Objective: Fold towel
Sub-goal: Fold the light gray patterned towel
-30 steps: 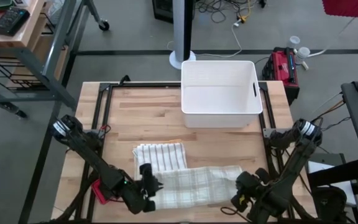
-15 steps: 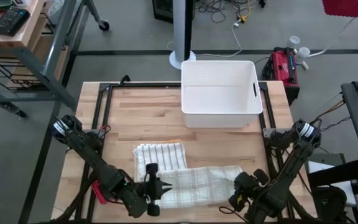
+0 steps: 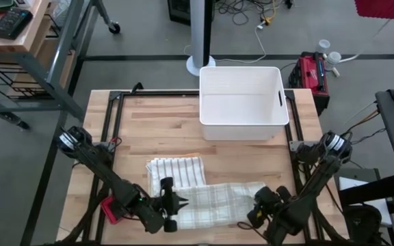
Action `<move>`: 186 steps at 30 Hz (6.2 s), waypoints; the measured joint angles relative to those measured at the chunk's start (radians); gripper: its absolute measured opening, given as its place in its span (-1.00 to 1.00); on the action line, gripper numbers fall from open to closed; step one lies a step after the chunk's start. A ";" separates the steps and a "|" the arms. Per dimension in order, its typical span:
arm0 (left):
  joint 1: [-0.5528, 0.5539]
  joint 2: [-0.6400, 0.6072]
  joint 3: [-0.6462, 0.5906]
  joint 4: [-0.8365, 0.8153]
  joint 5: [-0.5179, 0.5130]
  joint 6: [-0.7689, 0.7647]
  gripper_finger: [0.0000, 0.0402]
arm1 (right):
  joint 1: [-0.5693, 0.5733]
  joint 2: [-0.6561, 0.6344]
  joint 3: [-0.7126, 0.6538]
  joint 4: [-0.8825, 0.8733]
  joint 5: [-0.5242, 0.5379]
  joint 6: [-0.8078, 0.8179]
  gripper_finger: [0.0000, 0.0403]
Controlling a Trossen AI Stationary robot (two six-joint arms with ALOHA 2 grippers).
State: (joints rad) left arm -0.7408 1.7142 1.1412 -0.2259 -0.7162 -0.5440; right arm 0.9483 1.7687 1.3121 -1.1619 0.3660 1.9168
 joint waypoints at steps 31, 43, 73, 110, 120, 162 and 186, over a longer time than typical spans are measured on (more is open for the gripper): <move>0.017 0.003 -0.196 -0.052 0.236 -0.216 -0.82 | -0.012 -0.007 -0.146 0.147 -0.146 0.054 -0.19; 0.021 0.003 -0.201 0.143 0.199 -0.085 -0.82 | -0.009 -0.020 -0.298 0.374 -0.159 0.055 -0.17; 0.057 -0.006 -0.184 -0.209 0.132 -0.355 -0.82 | -0.061 -0.049 -0.123 0.136 -0.142 -0.099 -0.16; 0.091 0.013 -0.073 0.077 0.121 0.030 -0.82 | -0.118 -0.061 -0.227 0.229 -0.074 -0.173 -0.10; 0.091 0.019 -0.074 0.077 0.121 0.030 -0.82 | -0.134 -0.061 -0.227 0.229 -0.021 -0.189 -0.10; 0.106 0.239 -0.076 0.174 0.206 0.065 -0.82 | -0.255 -0.060 -0.378 0.612 -0.215 -0.260 -0.10; 0.121 0.242 -0.076 0.147 0.200 0.080 -0.82 | -0.337 -0.056 -0.369 0.901 -0.236 -0.490 -0.98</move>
State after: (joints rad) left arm -0.6197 1.9564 1.0653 -0.0788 -0.5163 -0.4641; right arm 0.6109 1.7130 0.9428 -0.2605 0.1303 1.4264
